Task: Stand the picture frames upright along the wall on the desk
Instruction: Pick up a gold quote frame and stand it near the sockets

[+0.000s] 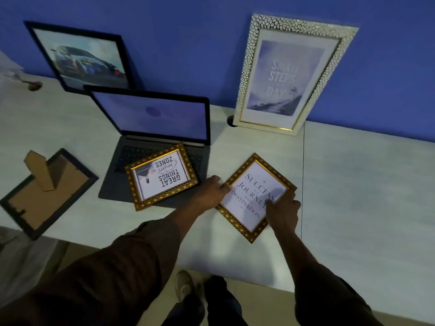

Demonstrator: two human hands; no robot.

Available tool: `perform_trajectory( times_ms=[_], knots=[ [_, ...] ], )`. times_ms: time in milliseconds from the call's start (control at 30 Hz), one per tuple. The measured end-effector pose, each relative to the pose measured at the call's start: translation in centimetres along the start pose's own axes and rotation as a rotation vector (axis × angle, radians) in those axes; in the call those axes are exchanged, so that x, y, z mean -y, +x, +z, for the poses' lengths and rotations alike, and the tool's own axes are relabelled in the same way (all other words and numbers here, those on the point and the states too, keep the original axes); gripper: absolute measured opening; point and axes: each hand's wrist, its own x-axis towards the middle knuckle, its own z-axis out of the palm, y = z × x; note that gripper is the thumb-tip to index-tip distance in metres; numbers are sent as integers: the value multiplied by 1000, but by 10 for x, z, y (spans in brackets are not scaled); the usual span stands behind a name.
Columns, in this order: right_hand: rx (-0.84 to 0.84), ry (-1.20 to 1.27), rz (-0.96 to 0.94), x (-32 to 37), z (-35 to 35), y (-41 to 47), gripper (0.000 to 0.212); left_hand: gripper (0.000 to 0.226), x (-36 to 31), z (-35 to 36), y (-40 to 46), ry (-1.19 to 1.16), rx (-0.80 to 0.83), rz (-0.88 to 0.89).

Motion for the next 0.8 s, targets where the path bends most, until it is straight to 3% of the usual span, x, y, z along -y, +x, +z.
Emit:
perform_trajectory(
  times_ms=[167,500,800],
  knots=[
    [2,205,141,6,1,20,75,52,-6,6,32,185,-77,24],
    [61,191,163,3,-3,42,26,41,3,9,39,168,-39,74],
    [111,285,102,40,-10,0,36,15,12,-44,-23,33,-133,184]
  ],
)
